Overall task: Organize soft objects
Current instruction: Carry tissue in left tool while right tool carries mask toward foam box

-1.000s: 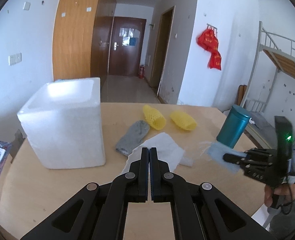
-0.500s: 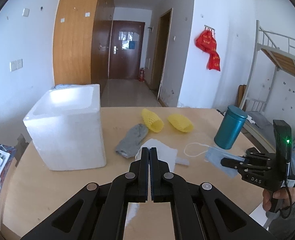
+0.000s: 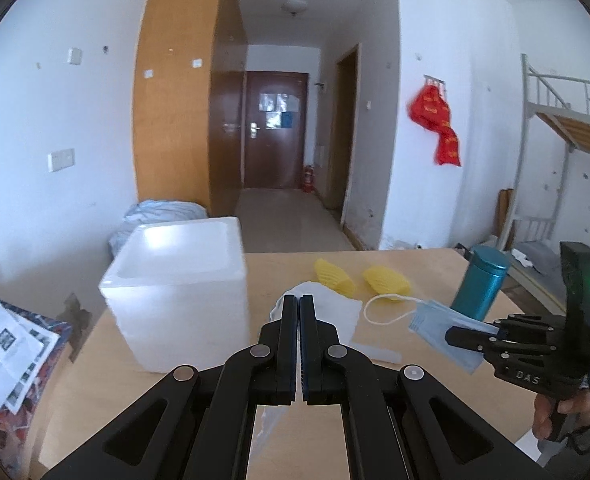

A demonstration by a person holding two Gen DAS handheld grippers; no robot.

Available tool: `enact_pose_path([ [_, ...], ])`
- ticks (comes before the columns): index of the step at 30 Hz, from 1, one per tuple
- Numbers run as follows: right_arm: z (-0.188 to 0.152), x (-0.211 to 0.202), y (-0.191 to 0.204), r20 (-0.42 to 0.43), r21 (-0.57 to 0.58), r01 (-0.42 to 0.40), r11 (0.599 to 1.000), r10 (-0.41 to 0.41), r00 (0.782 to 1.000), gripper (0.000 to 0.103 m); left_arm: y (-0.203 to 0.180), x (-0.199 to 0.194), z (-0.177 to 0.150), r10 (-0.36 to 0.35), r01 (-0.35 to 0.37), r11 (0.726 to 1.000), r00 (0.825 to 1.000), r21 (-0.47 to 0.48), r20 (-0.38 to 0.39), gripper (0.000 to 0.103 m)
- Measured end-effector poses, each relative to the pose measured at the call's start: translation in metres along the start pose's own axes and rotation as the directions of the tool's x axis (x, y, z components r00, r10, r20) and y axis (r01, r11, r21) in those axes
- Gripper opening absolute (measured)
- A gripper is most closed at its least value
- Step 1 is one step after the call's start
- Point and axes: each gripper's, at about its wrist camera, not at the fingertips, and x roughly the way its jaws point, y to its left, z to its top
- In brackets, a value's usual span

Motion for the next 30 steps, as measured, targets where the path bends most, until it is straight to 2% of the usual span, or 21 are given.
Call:
enact_pose_path([
  [15, 0.043, 0.018, 0.058, 0.055, -0.093, -0.164, 0.982, 0.169, 0.984, 0.018, 0.042, -0.027, 0.025, 0.122, -0.119, 0.992, 0.99, -0.039, 0.066, 0.001],
  [19, 0.057, 0.024, 0.068, 0.057, -0.119, -0.172, 0.978, 0.18, 0.982, 0.018, 0.051, -0.029, 0.035, 0.145, -0.141, 0.989, 0.986, -0.043, 0.084, 0.001],
  [30, 0.09, 0.039, 0.086, 0.071, -0.156, -0.189, 0.969, 0.202, 0.977, 0.018, 0.072, -0.019, 0.092, 0.133, -0.129, 0.991, 0.981, -0.037, 0.14, 0.001],
])
